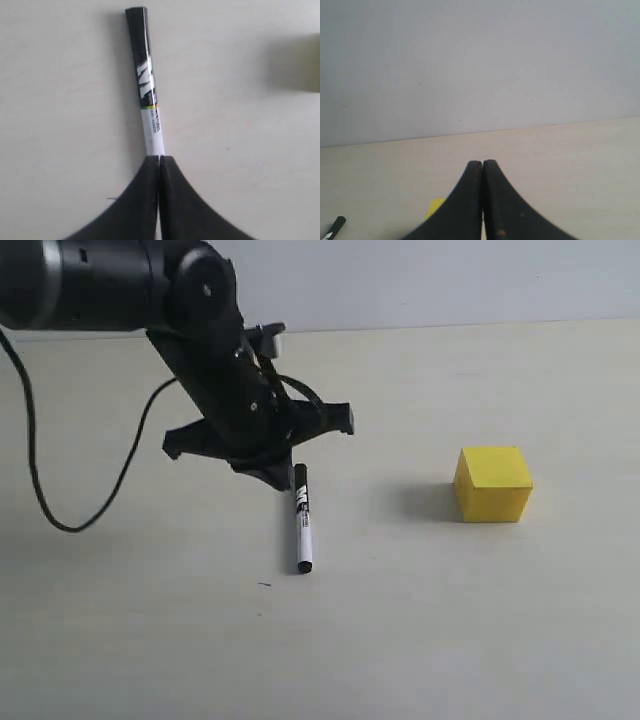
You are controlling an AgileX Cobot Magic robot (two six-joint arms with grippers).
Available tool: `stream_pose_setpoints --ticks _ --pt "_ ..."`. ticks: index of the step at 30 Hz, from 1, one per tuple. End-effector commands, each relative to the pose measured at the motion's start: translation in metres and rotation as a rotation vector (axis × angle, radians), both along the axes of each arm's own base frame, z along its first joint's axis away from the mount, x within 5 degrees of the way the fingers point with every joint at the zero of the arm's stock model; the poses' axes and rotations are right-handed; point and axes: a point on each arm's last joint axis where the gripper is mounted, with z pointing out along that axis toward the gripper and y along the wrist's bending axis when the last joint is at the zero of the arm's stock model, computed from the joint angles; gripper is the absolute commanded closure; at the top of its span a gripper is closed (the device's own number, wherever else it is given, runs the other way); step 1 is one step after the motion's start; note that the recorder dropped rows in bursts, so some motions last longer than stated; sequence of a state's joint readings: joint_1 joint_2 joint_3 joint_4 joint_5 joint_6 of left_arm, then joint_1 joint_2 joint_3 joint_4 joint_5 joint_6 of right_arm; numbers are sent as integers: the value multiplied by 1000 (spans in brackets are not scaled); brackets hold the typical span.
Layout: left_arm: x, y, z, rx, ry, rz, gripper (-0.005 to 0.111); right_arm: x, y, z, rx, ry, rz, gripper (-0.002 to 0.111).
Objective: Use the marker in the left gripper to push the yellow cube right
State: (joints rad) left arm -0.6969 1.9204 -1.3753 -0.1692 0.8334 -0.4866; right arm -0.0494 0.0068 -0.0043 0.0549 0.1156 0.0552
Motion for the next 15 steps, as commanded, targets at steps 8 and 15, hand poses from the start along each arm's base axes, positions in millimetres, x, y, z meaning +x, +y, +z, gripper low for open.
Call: stream_pose_setpoints --ticks 8,15 --pt "-119 19 52 -211 -435 -270 107 0 0 0 -10 -8 -6 108" --pt "-157 36 61 -223 -427 -351 107 0 0 0 -10 -8 -6 108"
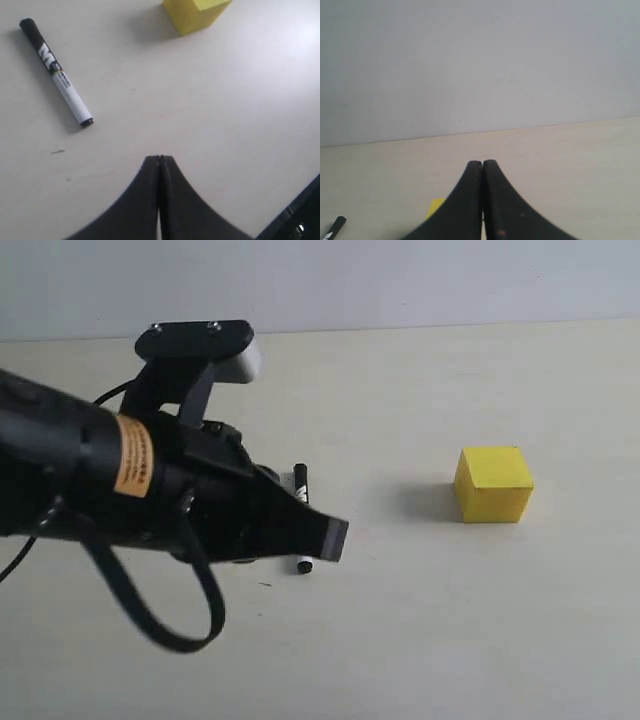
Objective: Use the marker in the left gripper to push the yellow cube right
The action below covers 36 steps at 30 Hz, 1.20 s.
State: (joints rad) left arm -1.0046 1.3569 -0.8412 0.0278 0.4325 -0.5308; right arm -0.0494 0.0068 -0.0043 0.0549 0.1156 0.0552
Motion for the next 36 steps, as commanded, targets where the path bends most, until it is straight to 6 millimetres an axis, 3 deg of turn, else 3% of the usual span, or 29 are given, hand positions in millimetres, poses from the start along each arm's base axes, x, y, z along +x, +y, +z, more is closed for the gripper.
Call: stream_pose_setpoints --ticks 1,15,17,21,26,28,32,36 --pt "-11 7 6 -12 -23 -30 107 0 0 0 -10 -8 -6 108" --pt "-9 6 9 -37 -55 -37 107 0 0 0 -10 -8 -6 108" --pt "-9 13 12 22 -95 -66 107 0 0 0 -10 -8 -6 108" --pt "-11 60 15 137 -25 45 107 0 0 0 -10 -8 -6 108" --pt "-21 131 24 -24 -115 295 107 0 0 0 -10 -8 -6 108" --pt "-44 175 29 -274 -430 431 107 0 0 0 -10 -8 -6 108" --pt "-76 207 13 -297 -878 477 107 0 0 0 -10 -8 -6 108" --pt "-86 217 -25 -232 -958 555 107 0 0 0 -10 -8 -6 108"
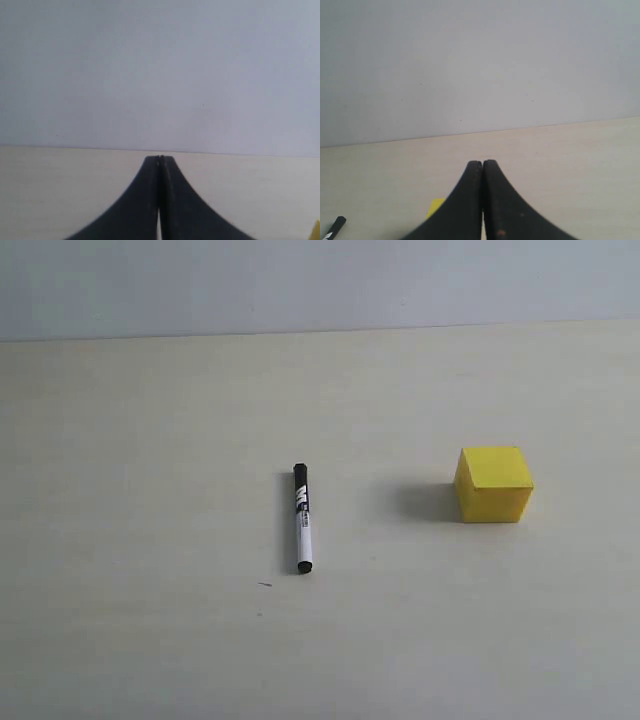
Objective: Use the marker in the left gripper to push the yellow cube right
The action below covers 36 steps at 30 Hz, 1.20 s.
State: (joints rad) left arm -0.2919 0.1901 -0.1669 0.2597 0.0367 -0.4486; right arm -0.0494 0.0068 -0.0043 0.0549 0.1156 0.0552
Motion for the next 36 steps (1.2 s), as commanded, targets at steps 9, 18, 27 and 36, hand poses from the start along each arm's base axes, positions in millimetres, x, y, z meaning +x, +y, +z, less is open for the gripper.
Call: stream_pose_setpoints --ticks 9,18,27,36 --pt "-11 16 -48 25 13 218 107 0 0 0 -10 -8 -6 108" --pt "-11 21 -58 -79 133 287 107 0 0 0 -10 -8 -6 108" --pt "-11 20 -53 -129 86 269 107 0 0 0 -10 -8 -6 108" --pt "-11 20 -53 -96 77 272 107 0 0 0 -10 -8 -6 108"
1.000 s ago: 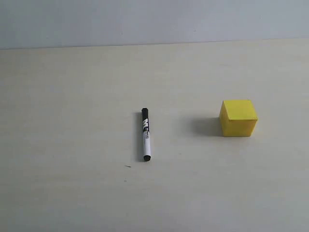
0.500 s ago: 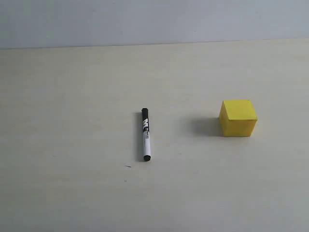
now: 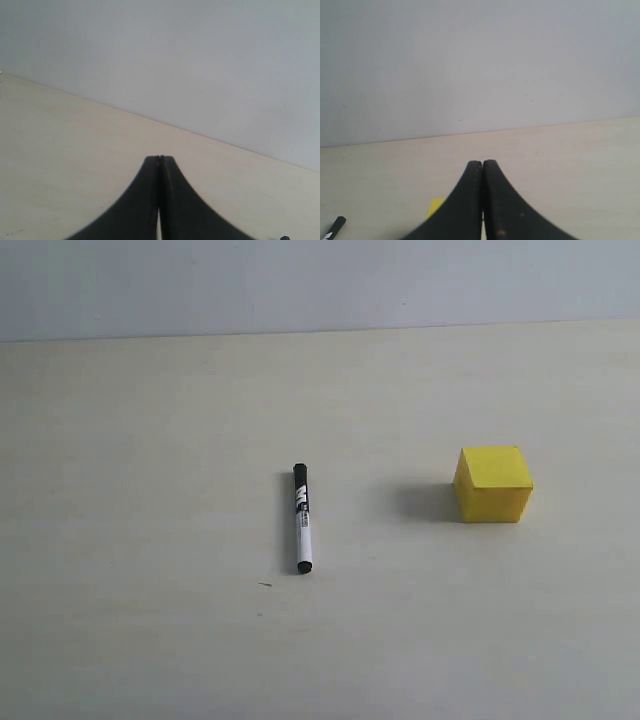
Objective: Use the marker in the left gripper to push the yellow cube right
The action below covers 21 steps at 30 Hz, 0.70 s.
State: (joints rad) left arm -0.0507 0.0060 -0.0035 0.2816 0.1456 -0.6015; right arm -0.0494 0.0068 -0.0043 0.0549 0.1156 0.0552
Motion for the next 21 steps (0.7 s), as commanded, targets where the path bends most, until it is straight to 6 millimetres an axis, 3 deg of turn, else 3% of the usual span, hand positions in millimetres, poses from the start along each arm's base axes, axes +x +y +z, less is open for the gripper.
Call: stream_pose_setpoints --ticks 1,21 --pt "0 0 1 25 -22 -1 107 0 0 0 -10 -8 -6 108" --pt "0 -3 -1 142 -5 -30 107 0 0 0 -10 -8 -6 108"
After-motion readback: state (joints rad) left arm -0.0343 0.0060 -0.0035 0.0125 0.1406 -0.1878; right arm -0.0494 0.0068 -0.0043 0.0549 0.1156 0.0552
